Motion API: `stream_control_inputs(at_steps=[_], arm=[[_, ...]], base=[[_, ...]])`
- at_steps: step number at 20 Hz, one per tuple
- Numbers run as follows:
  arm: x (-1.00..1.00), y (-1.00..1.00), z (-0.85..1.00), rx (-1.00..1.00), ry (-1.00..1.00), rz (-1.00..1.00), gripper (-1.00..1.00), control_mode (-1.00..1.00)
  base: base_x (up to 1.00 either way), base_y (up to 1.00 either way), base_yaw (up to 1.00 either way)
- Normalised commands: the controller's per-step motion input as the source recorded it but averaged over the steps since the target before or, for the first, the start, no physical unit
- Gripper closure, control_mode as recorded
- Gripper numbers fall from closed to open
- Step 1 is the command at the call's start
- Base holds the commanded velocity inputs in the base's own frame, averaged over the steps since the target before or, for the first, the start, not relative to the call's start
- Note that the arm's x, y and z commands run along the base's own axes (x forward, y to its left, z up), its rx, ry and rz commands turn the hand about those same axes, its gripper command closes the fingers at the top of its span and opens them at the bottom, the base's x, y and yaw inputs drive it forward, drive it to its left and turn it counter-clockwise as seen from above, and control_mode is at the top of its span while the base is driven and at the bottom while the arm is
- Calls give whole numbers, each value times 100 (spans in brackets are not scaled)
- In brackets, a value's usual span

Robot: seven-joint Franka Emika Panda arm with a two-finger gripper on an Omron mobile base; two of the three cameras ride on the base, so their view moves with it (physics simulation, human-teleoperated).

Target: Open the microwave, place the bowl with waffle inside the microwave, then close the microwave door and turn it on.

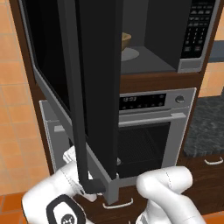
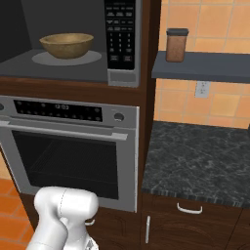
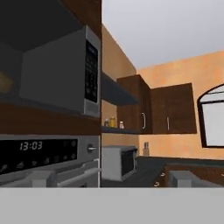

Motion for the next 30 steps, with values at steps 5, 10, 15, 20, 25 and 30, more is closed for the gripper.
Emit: stream_control_inputs(at_steps=[5,10,15,20,25,30], arm=[[0,46,-3,3,-15,7,-100,-100],[0,46,0,13,-4,8,-100,-100],[6,54,-6,12,-9,11,-100,-100],[17,60,-36,4,-10,12,-100,-100],[6,62,-36,0,-18,12,-100,-100],[0,66,-5,0,-28,10,-100,-100]], base=[[0,0,0],[0,0,0],[0,0,0],[0,0,0],[0,0,0],[0,0,0]])
